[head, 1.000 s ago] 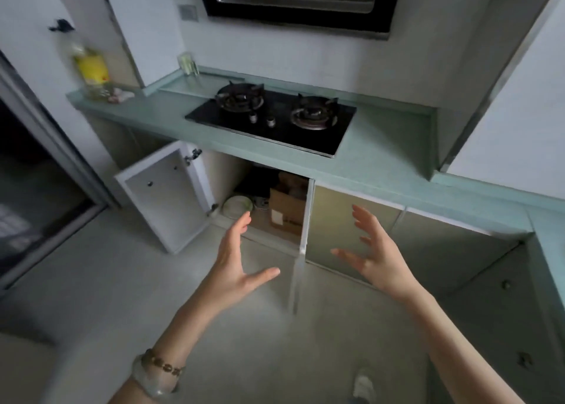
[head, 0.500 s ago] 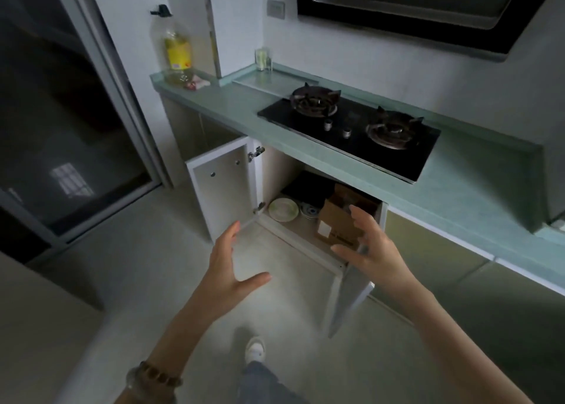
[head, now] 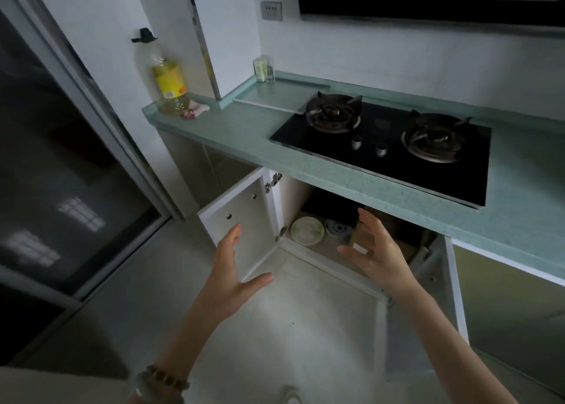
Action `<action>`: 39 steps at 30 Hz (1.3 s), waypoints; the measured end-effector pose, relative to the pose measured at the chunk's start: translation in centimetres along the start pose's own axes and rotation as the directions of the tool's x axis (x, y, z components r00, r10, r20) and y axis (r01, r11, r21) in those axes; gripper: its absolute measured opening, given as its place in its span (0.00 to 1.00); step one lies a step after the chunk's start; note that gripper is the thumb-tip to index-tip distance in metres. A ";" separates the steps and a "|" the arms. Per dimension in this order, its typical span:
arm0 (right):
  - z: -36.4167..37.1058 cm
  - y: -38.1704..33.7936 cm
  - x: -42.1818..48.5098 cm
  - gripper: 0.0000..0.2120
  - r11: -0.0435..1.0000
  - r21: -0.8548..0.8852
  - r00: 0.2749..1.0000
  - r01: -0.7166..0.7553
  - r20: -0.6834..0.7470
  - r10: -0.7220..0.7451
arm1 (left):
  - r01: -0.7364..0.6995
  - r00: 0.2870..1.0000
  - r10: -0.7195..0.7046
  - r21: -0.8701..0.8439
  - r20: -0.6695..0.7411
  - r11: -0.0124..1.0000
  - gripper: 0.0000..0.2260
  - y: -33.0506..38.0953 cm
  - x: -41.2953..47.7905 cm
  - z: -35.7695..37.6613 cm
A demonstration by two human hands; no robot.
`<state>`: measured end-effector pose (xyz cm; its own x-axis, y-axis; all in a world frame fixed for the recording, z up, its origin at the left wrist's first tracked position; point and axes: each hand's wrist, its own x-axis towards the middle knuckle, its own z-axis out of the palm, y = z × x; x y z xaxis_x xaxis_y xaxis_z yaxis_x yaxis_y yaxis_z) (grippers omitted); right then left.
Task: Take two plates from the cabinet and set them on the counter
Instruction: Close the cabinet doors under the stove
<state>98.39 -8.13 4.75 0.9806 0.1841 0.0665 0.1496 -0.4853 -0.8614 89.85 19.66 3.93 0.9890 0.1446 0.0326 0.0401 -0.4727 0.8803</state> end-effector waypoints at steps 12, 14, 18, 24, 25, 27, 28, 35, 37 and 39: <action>0.6 -1.3 5.7 0.40 0.996 -0.058 0.997 -0.067 -0.049 0.065 | -0.064 0.989 0.067 -0.030 0.134 0.998 0.43 -1.0 10.3 0.7; 0.4 -1.1 6.3 0.40 0.994 -0.067 0.994 -0.085 -0.070 0.080 | -0.093 0.984 0.098 -0.038 0.149 0.995 0.45 -0.7 12.1 1.2; 0.7 -0.6 8.1 0.40 0.987 -0.103 0.989 -0.123 -0.095 0.113 | -0.133 0.970 0.136 -0.029 0.202 0.991 0.44 -0.8 15.8 2.0; 2.5 -0.2 14.1 0.38 0.973 -0.138 0.974 -0.185 -0.156 0.163 | -0.140 0.957 0.151 -0.059 0.249 0.988 0.43 -2.3 23.8 1.6; 2.8 -0.3 15.1 0.38 0.971 -0.150 0.974 -0.186 -0.158 0.163 | -0.146 0.956 0.158 -0.067 0.247 0.987 0.43 -2.7 24.9 1.4; 3.7 -0.1 18.0 0.34 0.962 -0.170 0.969 -0.216 -0.155 0.190 | -0.129 0.955 0.141 -0.064 0.261 0.990 0.44 -3.9 27.9 1.1; 4.2 -0.1 19.3 0.33 0.958 -0.184 0.970 -0.219 -0.143 0.194 | -0.120 0.955 0.131 -0.057 0.266 0.991 0.44 -4.4 29.1 1.0; 7.1 0.0 26.4 0.36 0.966 -0.196 0.985 -0.166 -0.084 0.152 | -0.168 0.943 0.153 0.027 0.294 0.985 0.44 -8.0 35.8 2.0; 7.7 0.7 27.2 0.36 0.964 -0.203 0.985 -0.169 -0.066 0.159 | -0.172 0.944 0.156 0.031 0.290 0.985 0.45 -9.4 36.1 2.5; 8.4 1.6 27.8 0.36 0.965 -0.203 0.986 -0.167 -0.059 0.158 | -0.180 0.942 0.165 0.024 0.293 0.983 0.45 -11.1 36.1 3.1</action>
<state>124.87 3.42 1.04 0.9977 0.0545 -0.0408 0.0066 -0.6727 -0.7399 125.51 27.47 -6.13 0.9798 -0.1962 0.0376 -0.1351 -0.5118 0.8484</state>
